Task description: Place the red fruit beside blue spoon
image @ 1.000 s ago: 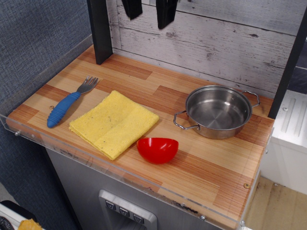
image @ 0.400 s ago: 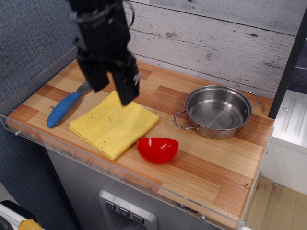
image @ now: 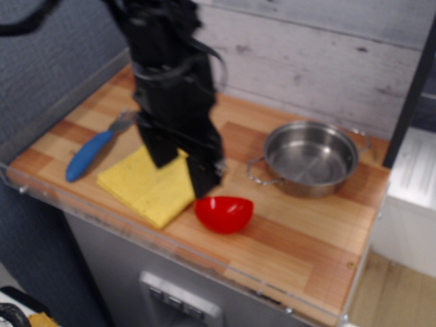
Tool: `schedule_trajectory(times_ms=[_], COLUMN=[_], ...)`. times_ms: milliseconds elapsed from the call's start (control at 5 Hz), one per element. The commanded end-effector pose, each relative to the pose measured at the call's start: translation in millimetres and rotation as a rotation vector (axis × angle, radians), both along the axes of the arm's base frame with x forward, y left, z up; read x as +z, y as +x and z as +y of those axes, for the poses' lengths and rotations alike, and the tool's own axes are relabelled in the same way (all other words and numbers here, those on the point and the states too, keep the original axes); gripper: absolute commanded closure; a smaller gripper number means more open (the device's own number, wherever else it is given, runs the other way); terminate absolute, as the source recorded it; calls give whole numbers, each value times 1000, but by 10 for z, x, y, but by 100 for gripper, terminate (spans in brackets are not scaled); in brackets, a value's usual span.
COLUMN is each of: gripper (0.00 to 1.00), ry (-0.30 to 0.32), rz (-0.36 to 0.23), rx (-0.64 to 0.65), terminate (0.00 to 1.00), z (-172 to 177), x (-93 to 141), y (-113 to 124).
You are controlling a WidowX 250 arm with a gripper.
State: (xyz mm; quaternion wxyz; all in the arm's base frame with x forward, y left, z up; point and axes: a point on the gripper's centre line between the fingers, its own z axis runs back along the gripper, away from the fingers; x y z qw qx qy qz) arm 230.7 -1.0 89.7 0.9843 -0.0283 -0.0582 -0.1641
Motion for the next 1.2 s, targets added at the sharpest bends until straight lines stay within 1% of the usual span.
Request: schedule_trajectory(times_ms=[0, 200, 400, 600, 800, 1000], gripper=[0, 0, 0, 0, 0, 100], ry=[41, 68, 124, 154, 168, 183], rz=[-12, 8, 36, 73, 97, 94], rx=[-63, -52, -59, -58, -59, -73], terminate=[0, 0, 0, 0, 0, 0], z=[-282, -229, -162, -79, -85, -127], x=[-137, -291, -474, -660, -777, -818], y=[94, 111, 120, 107, 82, 56])
